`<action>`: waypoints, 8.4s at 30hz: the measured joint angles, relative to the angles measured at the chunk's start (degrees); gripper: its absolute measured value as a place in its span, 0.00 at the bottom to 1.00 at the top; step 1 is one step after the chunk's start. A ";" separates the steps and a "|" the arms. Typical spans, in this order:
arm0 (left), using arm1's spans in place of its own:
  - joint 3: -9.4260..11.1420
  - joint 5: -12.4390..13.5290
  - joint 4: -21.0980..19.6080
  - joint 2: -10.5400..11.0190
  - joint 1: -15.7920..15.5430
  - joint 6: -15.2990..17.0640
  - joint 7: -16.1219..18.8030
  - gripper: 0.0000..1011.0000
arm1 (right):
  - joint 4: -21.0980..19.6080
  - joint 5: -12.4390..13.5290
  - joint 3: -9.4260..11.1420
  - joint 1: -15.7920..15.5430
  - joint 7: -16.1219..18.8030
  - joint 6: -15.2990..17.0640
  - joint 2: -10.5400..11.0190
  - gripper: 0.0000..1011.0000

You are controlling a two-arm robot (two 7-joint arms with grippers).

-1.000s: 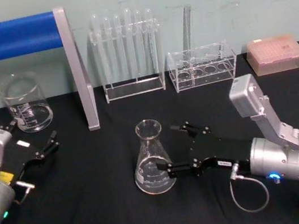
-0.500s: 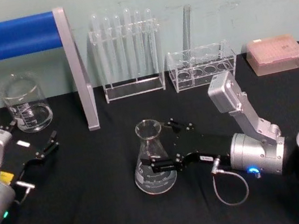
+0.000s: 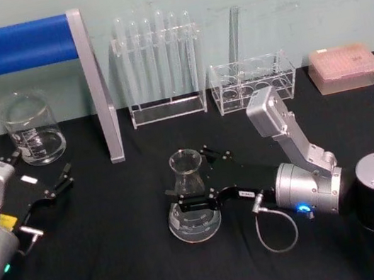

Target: Grasp the erlenmeyer flask with one hand, shake it three times, then place it back.

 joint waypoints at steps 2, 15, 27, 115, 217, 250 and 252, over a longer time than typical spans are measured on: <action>0.00 0.00 0.00 0.00 0.00 0.00 0.00 0.99 | 0.18 -0.06 0.00 0.08 -0.08 0.03 -0.09 0.99; 0.00 0.00 0.00 0.00 0.00 0.00 0.00 0.99 | 0.46 0.03 0.59 0.11 -0.48 0.31 -0.28 0.99; 0.00 0.00 0.00 0.00 0.00 0.00 0.00 0.99 | 0.15 0.12 0.80 -0.03 -0.66 0.36 -0.19 0.99; 0.00 0.00 0.00 0.00 0.00 0.00 0.00 0.99 | -16.89 3.28 8.38 -4.46 -8.67 6.09 5.08 0.45; 0.00 0.00 0.00 0.00 0.00 0.00 0.00 0.99 | -16.32 -0.16 7.18 -5.16 -8.52 9.82 0.38 0.45; 0.00 0.00 0.00 0.00 0.00 0.00 0.00 0.99 | -18.51 4.88 0.82 -2.97 -1.41 5.27 6.43 0.45; 0.00 0.00 0.00 0.00 0.00 0.00 0.00 0.99 | -18.15 3.30 1.20 -3.21 -5.32 5.22 5.21 0.45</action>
